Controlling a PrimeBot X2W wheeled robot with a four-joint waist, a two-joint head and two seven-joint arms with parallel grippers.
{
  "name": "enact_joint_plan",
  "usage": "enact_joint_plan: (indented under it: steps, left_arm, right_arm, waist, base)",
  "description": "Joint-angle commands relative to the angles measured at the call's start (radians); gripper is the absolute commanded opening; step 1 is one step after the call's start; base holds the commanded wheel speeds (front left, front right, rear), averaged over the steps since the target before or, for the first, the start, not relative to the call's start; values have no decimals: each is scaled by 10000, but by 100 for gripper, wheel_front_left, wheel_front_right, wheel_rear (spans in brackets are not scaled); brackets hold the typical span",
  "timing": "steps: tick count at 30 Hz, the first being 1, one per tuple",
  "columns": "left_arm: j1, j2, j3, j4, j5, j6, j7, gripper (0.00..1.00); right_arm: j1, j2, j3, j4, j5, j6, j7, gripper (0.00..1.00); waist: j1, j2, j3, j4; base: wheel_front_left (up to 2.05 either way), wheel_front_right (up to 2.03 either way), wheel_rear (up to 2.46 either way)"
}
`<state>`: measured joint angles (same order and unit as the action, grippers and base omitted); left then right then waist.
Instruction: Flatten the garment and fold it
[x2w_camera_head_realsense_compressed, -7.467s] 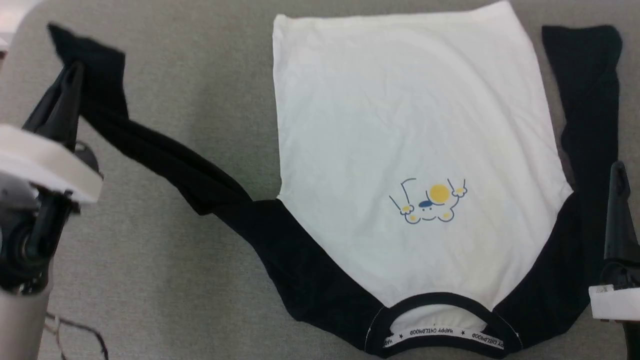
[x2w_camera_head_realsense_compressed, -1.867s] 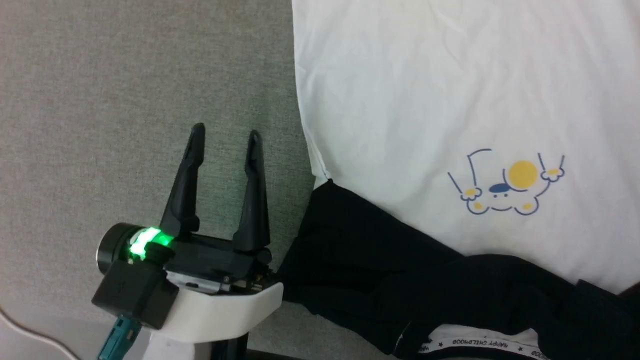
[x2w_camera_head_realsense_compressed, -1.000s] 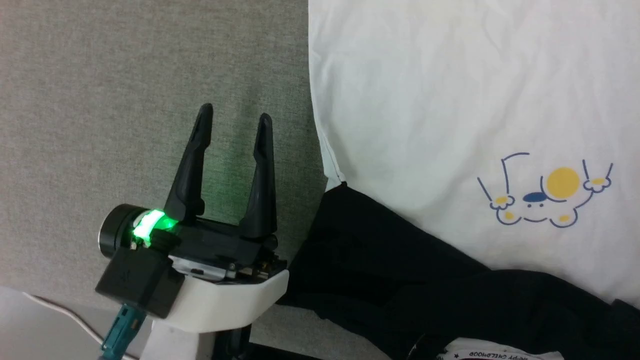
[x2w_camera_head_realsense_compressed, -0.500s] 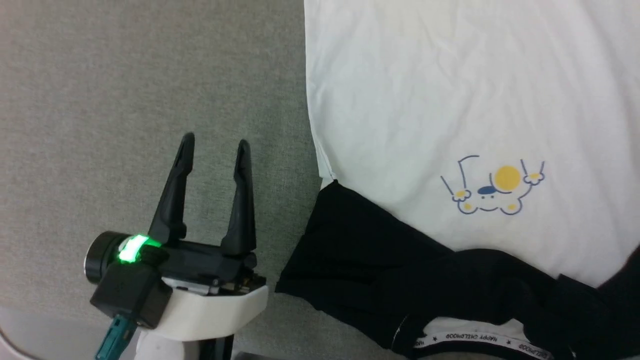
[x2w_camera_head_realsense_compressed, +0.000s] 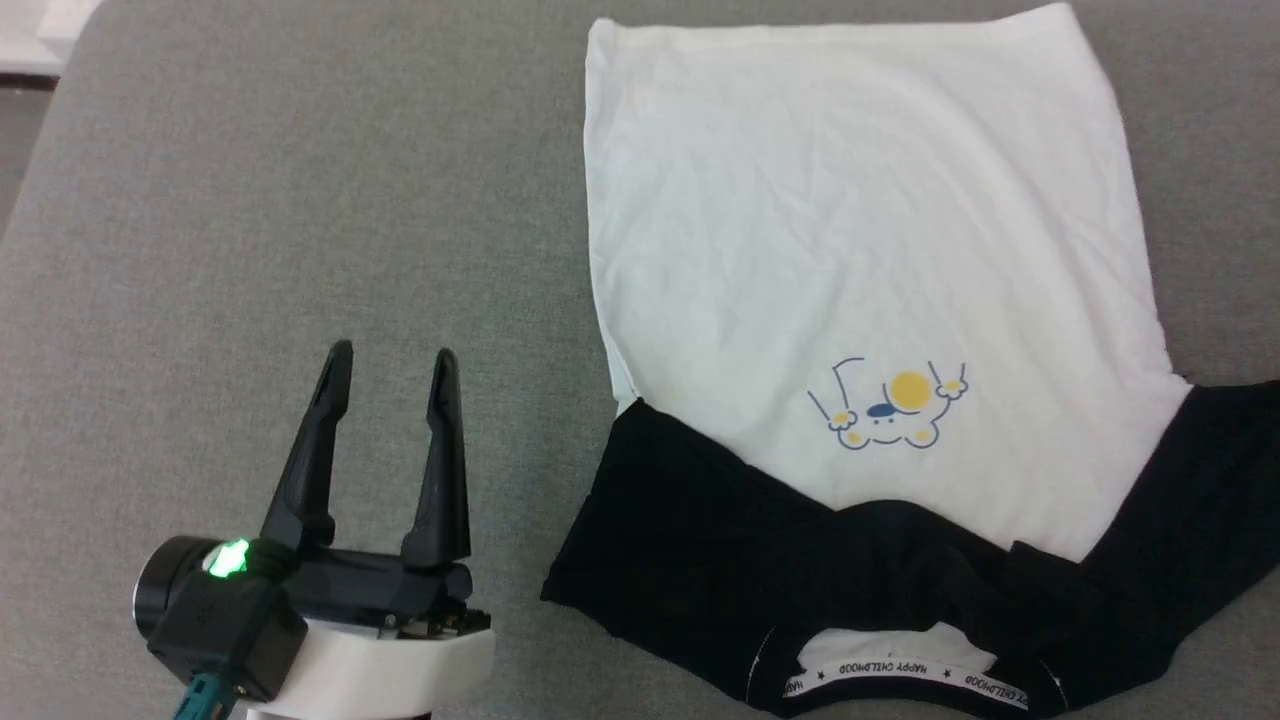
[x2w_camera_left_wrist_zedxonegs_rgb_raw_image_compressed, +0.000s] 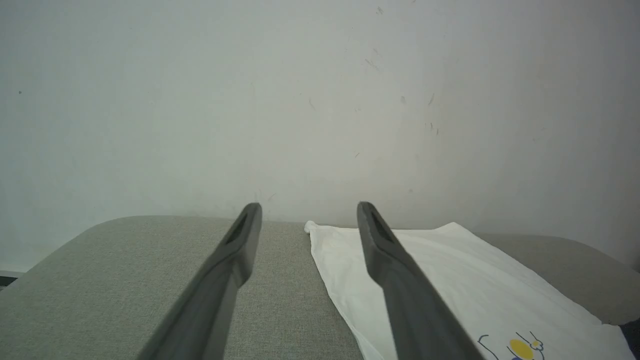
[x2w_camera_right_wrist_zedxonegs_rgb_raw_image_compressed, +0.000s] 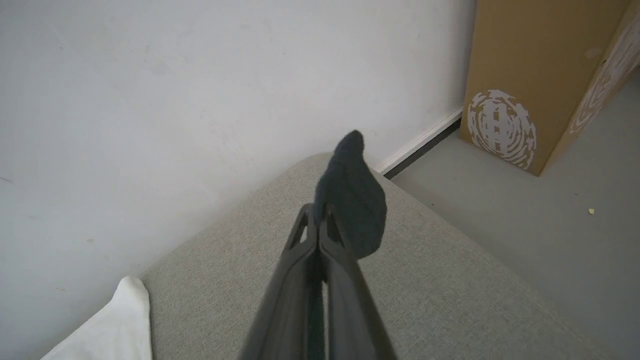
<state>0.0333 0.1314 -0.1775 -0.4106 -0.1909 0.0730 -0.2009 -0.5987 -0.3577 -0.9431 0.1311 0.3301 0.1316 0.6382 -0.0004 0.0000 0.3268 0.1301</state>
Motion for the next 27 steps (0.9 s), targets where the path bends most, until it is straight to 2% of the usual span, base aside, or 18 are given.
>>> enact_joint_plan:
  steps: [1, 8, 14, 20, 27]
  left_arm:
    - [162, 63, 54, -45, -80, 82, 49, 100]
    - [479, 105, 26, 21, -198, 112, 145, 100]
    - [761, 160, 43, 7, -308, 142, 212, 100]
    - [1013, 248, 147, -101, -357, 229, 267, 100]
    - [1175, 306, 184, -115, -431, 279, 324, 100]
  right_arm:
    - [295, 130, -205, -110, 123, -9, -98, 0]
    - [1157, 322, -737, -368, 260, -9, -286, 0]
    - [1532, 590, -358, -870, 574, -9, -330, 0]
    - [1761, 832, 833, -1849, 1235, -9, -287, 0]
    - [2362, 1621, 3265, -3543, 1917, -9, 41, 0]
  waist:
    - [4, 0, -601, -314]
    - [4, 0, -1269, -325]
    - [4, 0, -1700, -281]
    - [4, 0, -1862, -182]
    - [4, 0, -2162, -25]
  base:
    - [0, 0, 0]
    - [0, 0, 0]
    - [0, 0, 0]
    - [0, 0, 0]
    - [0, 0, 0]
